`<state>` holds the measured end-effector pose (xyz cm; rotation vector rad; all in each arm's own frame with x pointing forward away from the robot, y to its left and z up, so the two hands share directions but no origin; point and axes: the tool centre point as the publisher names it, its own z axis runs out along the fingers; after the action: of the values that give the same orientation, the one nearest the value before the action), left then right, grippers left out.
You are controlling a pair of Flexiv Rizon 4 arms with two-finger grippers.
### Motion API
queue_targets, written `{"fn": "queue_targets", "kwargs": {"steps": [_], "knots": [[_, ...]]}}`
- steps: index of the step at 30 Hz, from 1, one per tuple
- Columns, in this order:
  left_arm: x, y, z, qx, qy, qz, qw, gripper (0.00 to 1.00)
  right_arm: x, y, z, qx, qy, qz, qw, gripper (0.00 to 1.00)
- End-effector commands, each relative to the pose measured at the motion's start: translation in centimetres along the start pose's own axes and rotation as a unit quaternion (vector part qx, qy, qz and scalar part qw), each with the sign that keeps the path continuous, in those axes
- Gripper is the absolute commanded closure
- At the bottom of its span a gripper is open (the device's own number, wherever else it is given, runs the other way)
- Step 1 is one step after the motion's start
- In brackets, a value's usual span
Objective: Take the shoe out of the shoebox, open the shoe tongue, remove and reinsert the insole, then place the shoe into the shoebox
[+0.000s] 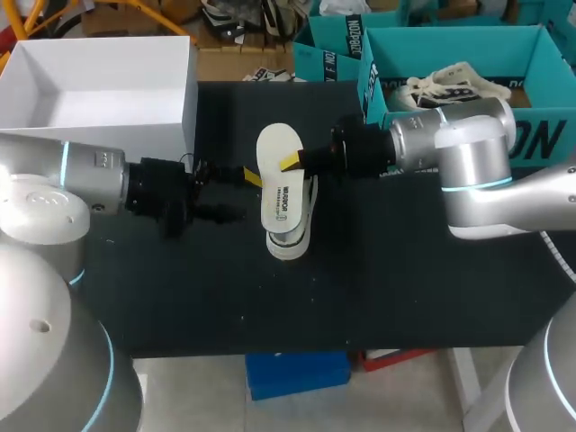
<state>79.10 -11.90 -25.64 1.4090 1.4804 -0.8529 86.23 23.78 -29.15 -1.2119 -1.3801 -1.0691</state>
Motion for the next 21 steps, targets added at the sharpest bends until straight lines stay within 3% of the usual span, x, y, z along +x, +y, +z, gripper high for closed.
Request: {"fn": "queue_targets", "kwargs": {"steps": [1, 4, 18, 21], "knots": [[-1.6, 0.4, -1.5, 0.027, 0.244, 0.040, 0.969, 0.00, 0.0, 0.0, 0.1, -0.001, -0.001, 0.000, 1.000, 1.00], [-2.6, 0.4, -1.0, 0.014, 0.311, 0.101, 0.945, 0.00, 0.0, 0.0, 0.1, -0.001, -0.001, 0.000, 1.000, 1.00], [-2.6, 0.4, -1.0, 0.014, 0.311, 0.101, 0.945, 0.00, 0.0, 0.0, 0.1, -0.001, -0.001, 0.000, 1.000, 1.00], [-2.8, 0.6, 0.3, 0.012, 0.369, 0.095, 0.924, 0.00, 0.0, 0.0, 0.1, -0.001, -0.001, 0.000, 1.000, 1.00]]}}
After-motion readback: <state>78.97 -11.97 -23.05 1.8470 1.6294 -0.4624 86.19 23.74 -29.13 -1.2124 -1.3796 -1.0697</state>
